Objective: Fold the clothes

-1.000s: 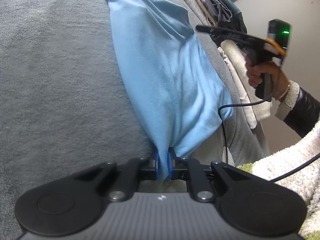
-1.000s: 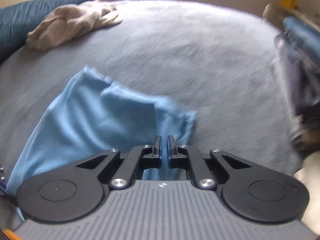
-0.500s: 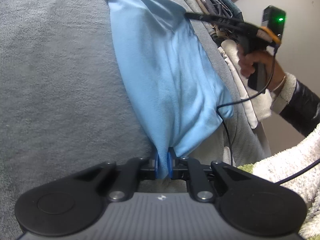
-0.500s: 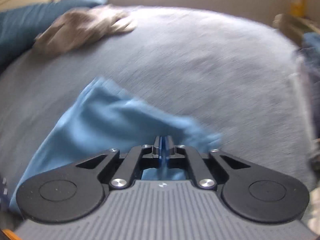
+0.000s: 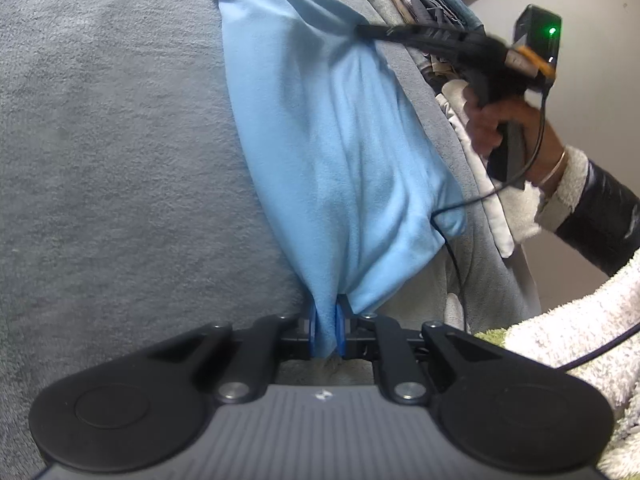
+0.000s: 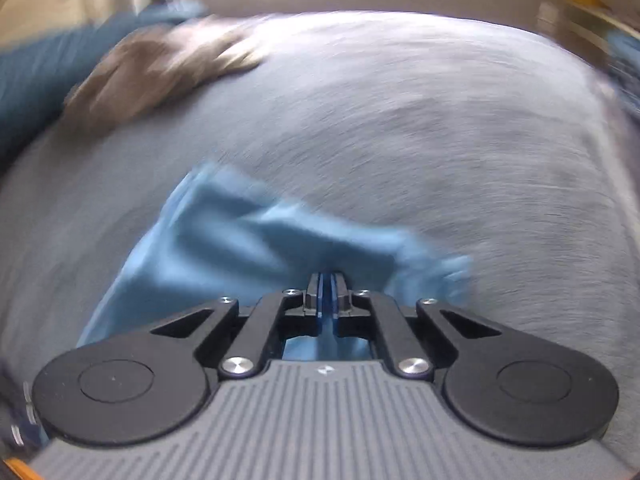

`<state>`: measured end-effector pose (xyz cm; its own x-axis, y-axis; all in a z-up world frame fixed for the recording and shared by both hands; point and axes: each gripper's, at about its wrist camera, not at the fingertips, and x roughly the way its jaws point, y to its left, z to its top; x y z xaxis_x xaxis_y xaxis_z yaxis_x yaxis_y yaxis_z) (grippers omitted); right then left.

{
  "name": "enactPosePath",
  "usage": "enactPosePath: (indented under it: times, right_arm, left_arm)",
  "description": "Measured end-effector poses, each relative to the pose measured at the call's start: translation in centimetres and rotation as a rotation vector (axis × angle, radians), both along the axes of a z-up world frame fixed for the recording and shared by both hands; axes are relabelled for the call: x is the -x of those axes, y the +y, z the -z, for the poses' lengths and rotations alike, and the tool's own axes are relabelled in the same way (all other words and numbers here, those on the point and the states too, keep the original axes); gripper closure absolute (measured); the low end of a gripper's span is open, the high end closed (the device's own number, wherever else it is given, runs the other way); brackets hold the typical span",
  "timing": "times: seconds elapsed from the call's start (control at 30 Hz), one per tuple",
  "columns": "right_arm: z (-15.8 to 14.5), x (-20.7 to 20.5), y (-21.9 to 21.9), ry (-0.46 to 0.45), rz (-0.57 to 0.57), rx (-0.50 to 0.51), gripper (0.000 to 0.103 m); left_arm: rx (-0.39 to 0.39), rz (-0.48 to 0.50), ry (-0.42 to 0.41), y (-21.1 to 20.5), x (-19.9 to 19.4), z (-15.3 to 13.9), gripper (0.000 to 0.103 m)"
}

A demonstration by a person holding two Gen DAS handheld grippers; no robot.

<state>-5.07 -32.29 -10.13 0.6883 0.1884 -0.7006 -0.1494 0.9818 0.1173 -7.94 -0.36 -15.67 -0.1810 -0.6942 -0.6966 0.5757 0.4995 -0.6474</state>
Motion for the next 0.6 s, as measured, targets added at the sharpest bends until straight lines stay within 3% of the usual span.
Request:
enactPosePath:
  times: [0.03,0.23,0.3,0.4,0.5,0.6]
  right_arm:
    - [-0.3,-0.4,-1.1,-0.009,0.055,-0.007,0.097]
    - [-0.6,0.7,2.5,-0.017,-0.145,-0.046,0.097]
    - [-0.1,2.1,4.6,0.003,-0.251,-0.038,0.097]
    - [1.3,1.3,6.3,0.048,-0.301,-0.021,0.098]
    - [2.1,-0.1,4.6,0.044,-0.187,0.051,0.1]
    - [0.9,-1.3,1.5,0.01,-0.013,0.009,0.1]
  left_arm:
    - [0.0,0.0,0.0,0.0,0.0,0.0,0.092]
    - [0.002,0.005,-0.003,0.1,0.1,0.0,0.092]
    - [0.002,0.005,-0.003,0.0,0.0,0.0,0.092]
    - [0.001,0.004,-0.005,-0.1,0.0,0.0,0.092]
    - [0.002,0.003,-0.006,-0.2,0.2,0.0,0.091]
    - [0.003,0.002,-0.007,-0.2,0.4,0.0,0.092]
